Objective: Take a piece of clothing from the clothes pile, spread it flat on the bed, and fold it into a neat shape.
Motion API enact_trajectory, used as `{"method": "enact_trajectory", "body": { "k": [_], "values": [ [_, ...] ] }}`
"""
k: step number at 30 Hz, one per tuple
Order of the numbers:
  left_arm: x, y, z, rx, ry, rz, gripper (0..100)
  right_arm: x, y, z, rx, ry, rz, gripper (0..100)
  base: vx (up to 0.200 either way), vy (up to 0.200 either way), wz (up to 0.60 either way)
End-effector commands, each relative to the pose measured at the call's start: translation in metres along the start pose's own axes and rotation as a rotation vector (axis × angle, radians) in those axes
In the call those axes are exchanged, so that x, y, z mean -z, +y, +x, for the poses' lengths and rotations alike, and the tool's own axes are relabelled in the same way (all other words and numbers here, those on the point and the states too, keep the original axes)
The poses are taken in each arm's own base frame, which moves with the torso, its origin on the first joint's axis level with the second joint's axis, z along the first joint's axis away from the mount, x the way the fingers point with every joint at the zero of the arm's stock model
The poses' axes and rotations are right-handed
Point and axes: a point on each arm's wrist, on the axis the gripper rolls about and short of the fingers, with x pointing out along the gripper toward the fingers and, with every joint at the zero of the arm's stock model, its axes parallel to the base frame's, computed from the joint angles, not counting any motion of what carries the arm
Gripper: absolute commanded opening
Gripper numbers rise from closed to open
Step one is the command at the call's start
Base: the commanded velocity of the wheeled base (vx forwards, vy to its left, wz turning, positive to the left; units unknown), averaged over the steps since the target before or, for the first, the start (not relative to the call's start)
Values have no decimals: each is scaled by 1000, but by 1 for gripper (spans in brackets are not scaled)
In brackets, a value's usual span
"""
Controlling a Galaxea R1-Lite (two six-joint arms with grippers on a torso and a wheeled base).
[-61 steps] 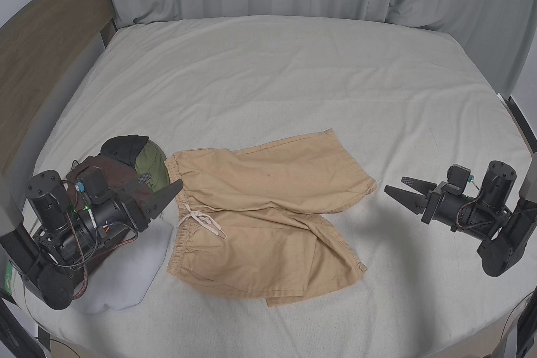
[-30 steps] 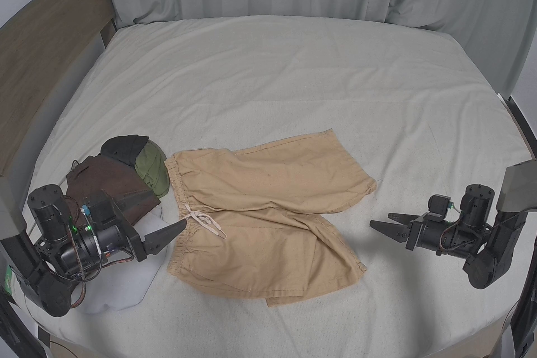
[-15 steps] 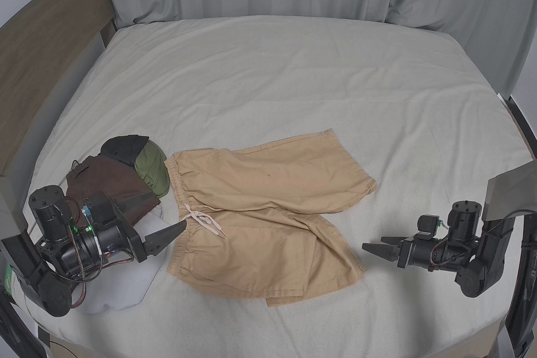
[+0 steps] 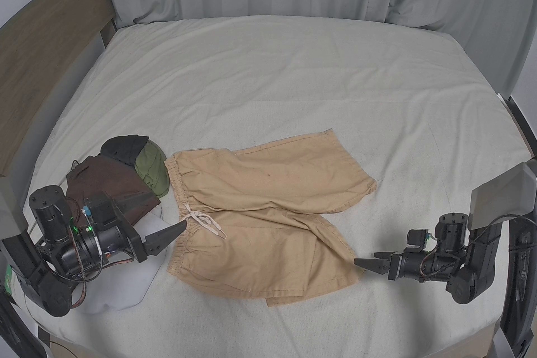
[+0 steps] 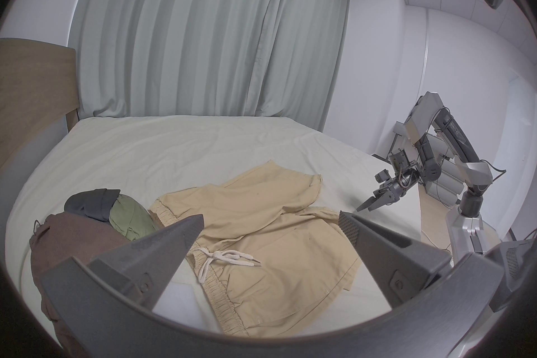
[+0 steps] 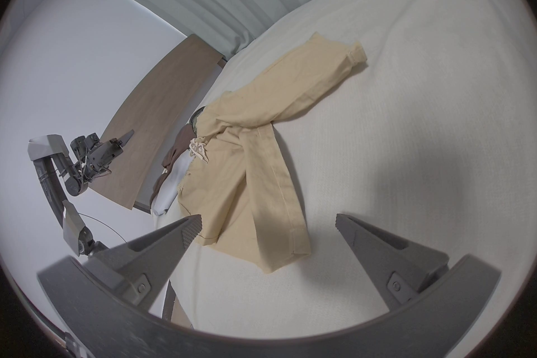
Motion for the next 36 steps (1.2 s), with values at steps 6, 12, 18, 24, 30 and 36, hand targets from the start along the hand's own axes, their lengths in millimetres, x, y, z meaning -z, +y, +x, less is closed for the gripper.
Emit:
{"method": "enact_trajectory", "body": {
  "k": [6,12,18,24,30,36],
  "values": [
    [0,0,0,1,1,-1,100,14,-5,10,15,47,25,100,0,0,0],
    [-1,0,1,2,-3,4,100,24,-6,17,10,86,36,100,0,0,0],
    [-1,0,1,2,-4,4,100,24,-4,21,-2,84,33,100,0,0,0],
    [-1,-1,1,3,-4,5,100,23,2,24,-20,86,29,100,0,0,0],
    [-1,-1,1,4,-3,4,100,14,21,21,-60,69,37,100,0,0,0],
    [0,-1,1,2,-2,3,100,10,28,17,-72,59,32,100,0,0,0]
  ]
}}
